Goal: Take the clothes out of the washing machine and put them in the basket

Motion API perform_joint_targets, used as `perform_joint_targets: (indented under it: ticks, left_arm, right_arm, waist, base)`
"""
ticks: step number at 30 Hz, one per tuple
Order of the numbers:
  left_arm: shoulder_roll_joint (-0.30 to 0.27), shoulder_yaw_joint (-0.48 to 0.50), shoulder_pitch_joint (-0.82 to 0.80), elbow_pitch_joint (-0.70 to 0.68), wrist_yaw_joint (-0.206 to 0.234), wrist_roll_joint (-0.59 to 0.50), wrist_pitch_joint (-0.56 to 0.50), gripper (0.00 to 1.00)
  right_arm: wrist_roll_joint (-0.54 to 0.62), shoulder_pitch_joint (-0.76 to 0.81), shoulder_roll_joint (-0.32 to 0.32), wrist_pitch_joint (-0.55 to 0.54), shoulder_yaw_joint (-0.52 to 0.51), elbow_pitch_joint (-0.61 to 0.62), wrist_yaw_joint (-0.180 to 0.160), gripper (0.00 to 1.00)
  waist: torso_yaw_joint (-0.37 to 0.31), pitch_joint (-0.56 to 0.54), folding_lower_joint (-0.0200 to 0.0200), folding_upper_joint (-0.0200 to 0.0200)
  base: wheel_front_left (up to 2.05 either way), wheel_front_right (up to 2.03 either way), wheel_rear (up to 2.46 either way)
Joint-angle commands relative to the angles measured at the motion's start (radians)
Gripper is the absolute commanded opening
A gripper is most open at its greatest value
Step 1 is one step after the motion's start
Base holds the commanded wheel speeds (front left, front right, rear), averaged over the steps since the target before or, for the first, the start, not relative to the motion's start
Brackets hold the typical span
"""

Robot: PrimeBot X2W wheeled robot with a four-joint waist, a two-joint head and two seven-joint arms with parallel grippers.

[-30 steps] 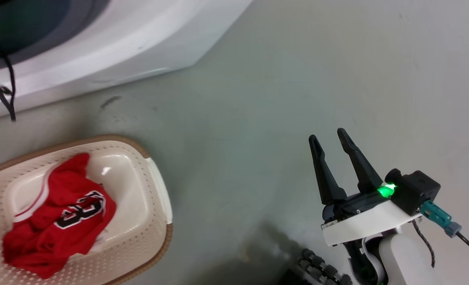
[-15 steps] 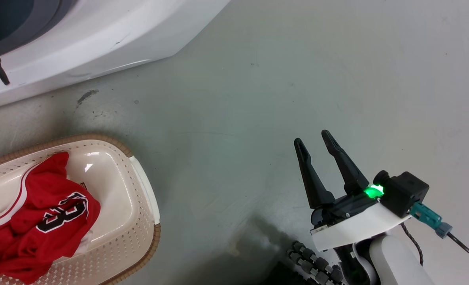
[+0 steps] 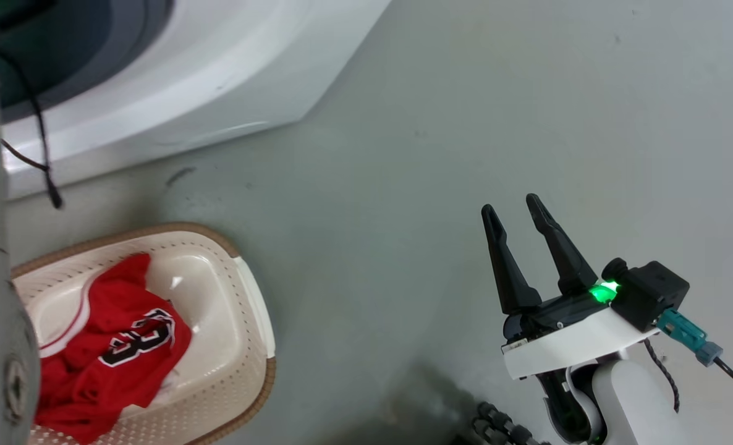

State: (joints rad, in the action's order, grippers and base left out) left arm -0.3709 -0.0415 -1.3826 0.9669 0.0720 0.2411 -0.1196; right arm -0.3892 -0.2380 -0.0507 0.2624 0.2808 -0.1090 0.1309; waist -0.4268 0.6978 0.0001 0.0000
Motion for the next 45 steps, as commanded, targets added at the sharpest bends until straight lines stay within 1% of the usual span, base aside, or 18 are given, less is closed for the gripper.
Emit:
perform_joint_targets:
  ticks: [1,5,7,12,15,24,25,34,41,45]
  left_arm:
    - [0.01,0.001,0.052,0.0,-0.008,0.005,0.083,0.0]
    - [0.035,0.005,0.141,0.025,-0.024,0.018,0.246,0.0]
    - [0.051,0.004,0.187,0.048,-0.037,0.024,0.309,0.0]
    - [0.094,-0.004,0.288,0.074,-0.066,0.028,0.378,0.0]
    - [0.11,-0.005,0.341,0.045,-0.081,0.026,0.385,0.0]
    - [0.158,0.027,0.552,-0.181,-0.117,0.002,0.386,0.0]
    - [0.158,0.027,0.552,-0.181,-0.117,0.002,0.386,0.0]
    - [0.209,0.042,0.734,-0.406,-0.15,-0.03,0.386,0.0]
    - [0.238,0.022,0.851,-0.61,-0.16,-0.044,0.385,0.0]
    - [0.242,0.012,0.91,-0.745,-0.153,-0.039,0.379,0.0]
  right_arm:
    - [0.014,0.011,0.001,0.003,-0.01,-0.005,0.0,1.0]
    - [0.036,0.033,0.0,0.004,-0.036,-0.015,0.0,1.0]
    - [0.047,0.048,0.0,0.004,-0.05,-0.024,0.0,1.0]
    - [0.086,0.088,0.0,0.004,-0.088,-0.045,0.0,1.0]
    - [0.098,0.112,0.0,0.0,-0.101,-0.048,0.0,1.0]
    - [0.121,0.184,0.0,-0.041,-0.13,-0.029,0.0,1.0]
    - [0.121,0.184,0.0,-0.041,-0.13,-0.029,0.0,1.0]
    - [0.126,0.259,0.0,-0.076,-0.148,0.008,0.0,1.0]
    - [0.133,0.315,0.0,-0.104,-0.16,0.042,0.0,1.0]
    - [0.138,0.339,0.0,-0.12,-0.173,0.063,0.0,1.0]
  waist:
    - [0.037,-0.061,-0.0001,0.0]
    - [0.071,-0.134,-0.0001,0.0]
    - [0.088,-0.175,-0.0001,0.0]
    - [0.136,-0.278,-0.0001,0.0]
    - [0.162,-0.332,-0.0001,0.0]
    - [0.227,-0.489,-0.0001,0.0]
    - [0.227,-0.489,-0.0001,0.0]
    - [0.271,-0.612,-0.0001,0.0]
    - [0.313,-0.67,-0.0001,0.0]
    - [0.339,-0.69,-0.0001,0.0]
  base:
    - [0.0,0.0,0.0]
    - [0.0,0.0,0.0]
    - [0.0,0.0,0.0]
    - [0.0,0.0,0.0]
    - [0.0,0.0,0.0]
    - [0.0,0.0,0.0]
    - [0.0,0.0,0.0]
    - [0.0,0.0,0.0]
    - [0.0,0.0,0.0]
    - [0.0,0.0,0.0]
